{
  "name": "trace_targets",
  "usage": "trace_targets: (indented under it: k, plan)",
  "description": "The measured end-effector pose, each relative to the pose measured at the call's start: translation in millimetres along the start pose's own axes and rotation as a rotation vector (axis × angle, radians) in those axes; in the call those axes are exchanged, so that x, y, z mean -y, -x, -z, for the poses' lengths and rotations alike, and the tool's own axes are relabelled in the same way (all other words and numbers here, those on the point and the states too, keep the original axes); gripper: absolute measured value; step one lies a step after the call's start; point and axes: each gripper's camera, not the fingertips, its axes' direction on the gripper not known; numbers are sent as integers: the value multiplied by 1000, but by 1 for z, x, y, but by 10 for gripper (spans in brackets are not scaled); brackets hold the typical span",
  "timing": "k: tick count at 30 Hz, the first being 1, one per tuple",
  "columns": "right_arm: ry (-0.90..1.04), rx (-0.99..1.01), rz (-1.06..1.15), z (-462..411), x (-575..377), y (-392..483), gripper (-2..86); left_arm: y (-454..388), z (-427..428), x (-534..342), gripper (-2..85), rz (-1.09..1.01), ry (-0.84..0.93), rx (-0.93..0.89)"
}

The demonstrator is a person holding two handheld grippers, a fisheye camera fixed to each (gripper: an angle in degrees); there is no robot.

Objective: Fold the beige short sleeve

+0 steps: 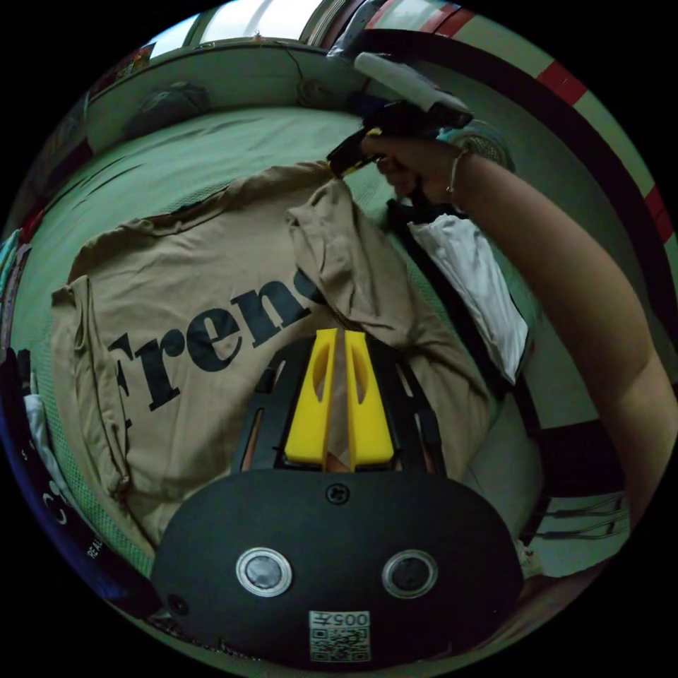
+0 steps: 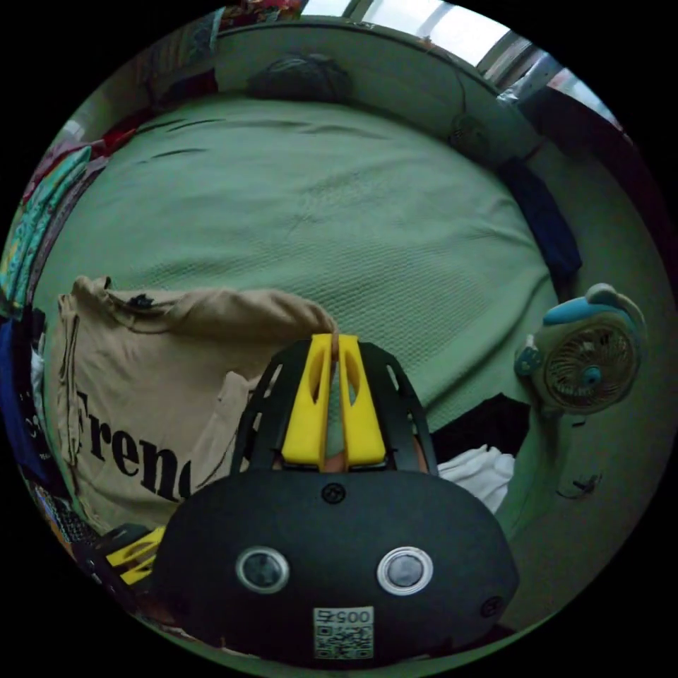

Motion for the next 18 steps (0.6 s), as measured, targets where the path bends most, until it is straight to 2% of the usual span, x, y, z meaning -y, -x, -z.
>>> trace_targets:
  k: [2, 4, 10, 14, 18]
  plan:
    - [32, -4, -45, -3, 7, -8, -1, 6, -4, 1, 27, -3, 13, 12]
    - [42, -93, -52, -2, 9, -9, 5, 10, -8, 2, 26, -4, 28, 9]
    - [-41, -24, 138, 26, -56, 15, 47, 23, -2, -1, 27, -14, 10, 23]
    - [21, 14, 160, 24, -132, 34, 60, 35, 2, -4, 25, -6, 8, 35]
    - [122, -24, 145, 2, -161, 42, 58, 46, 7, -8, 25, 7, 10, 58]
